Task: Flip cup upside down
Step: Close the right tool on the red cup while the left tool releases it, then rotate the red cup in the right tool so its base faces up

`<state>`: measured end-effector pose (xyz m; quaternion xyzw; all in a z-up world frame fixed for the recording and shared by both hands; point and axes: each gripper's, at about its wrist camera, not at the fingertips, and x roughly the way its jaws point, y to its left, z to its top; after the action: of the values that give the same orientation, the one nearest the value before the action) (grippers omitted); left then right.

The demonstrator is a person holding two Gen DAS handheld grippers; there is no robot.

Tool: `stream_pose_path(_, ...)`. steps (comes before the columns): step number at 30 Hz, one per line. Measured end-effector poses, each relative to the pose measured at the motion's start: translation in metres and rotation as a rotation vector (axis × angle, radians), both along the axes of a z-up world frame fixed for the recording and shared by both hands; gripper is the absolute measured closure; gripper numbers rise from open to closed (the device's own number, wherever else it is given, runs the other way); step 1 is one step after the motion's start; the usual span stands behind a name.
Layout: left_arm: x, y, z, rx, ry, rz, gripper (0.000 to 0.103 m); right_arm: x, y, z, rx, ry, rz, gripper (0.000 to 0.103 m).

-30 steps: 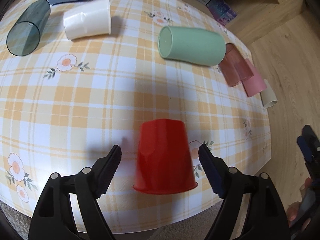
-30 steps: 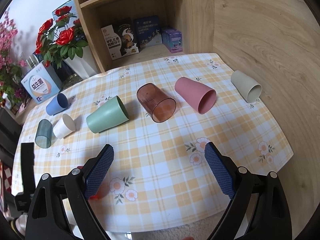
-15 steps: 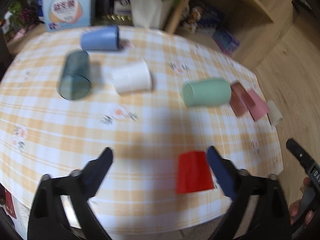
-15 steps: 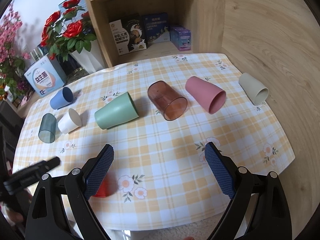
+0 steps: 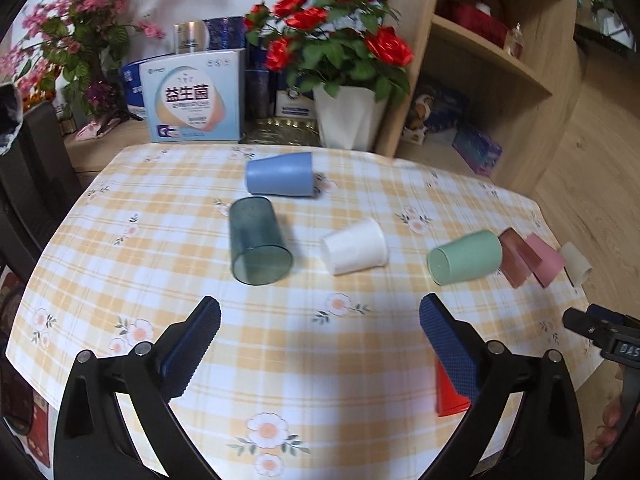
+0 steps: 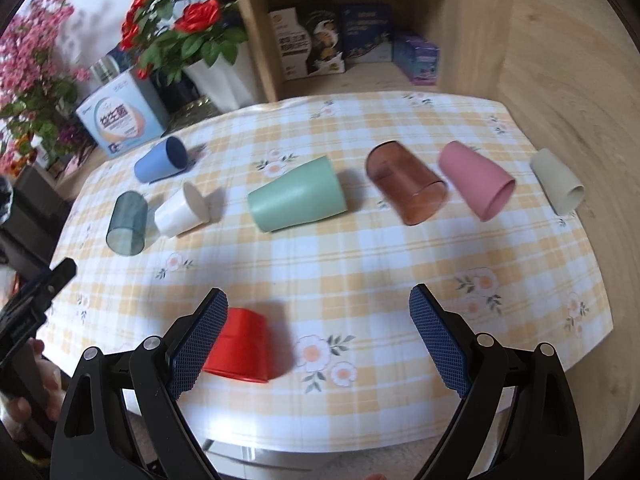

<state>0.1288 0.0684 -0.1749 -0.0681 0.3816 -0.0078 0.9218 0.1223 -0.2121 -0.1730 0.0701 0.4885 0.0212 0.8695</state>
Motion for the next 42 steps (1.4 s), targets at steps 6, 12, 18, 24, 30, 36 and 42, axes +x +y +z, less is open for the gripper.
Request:
stream_pose_path(6,-0.007,0.023,-0.006,-0.019,-0.021,0.024,0.006,0.014,0.018,-0.014,0.002,0.071,0.029,0.014)
stream_pose_path(12,-0.01,0.033,-0.007,-0.031,-0.038,0.031,0.006,0.037,0.035,-0.043,0.076,0.238,0.111,0.014)
stream_pose_path(18,-0.011,0.04,-0.013,-0.06,-0.022,0.039,0.006,0.055,0.045,-0.068,0.143,0.382,0.109,0.019)
stream_pose_path(24,-0.009,0.04,-0.02,-0.07,0.0,0.043,0.006,0.064,0.064,-0.083,0.149,0.448,0.126,0.027)
stream_pose_path(30,-0.008,0.042,-0.025,-0.082,0.019,0.052,0.006,0.069,0.072,-0.101,0.14,0.505,0.115,0.038)
stream_pose_path(36,-0.007,0.043,-0.03,-0.117,0.047,0.054,0.006,0.069,0.073,-0.113,0.156,0.534,0.095,0.046)
stream_pose_path(42,-0.006,0.04,-0.032,-0.118,0.056,0.05,0.006,0.067,0.069,-0.116,0.183,0.527,0.086,0.052)
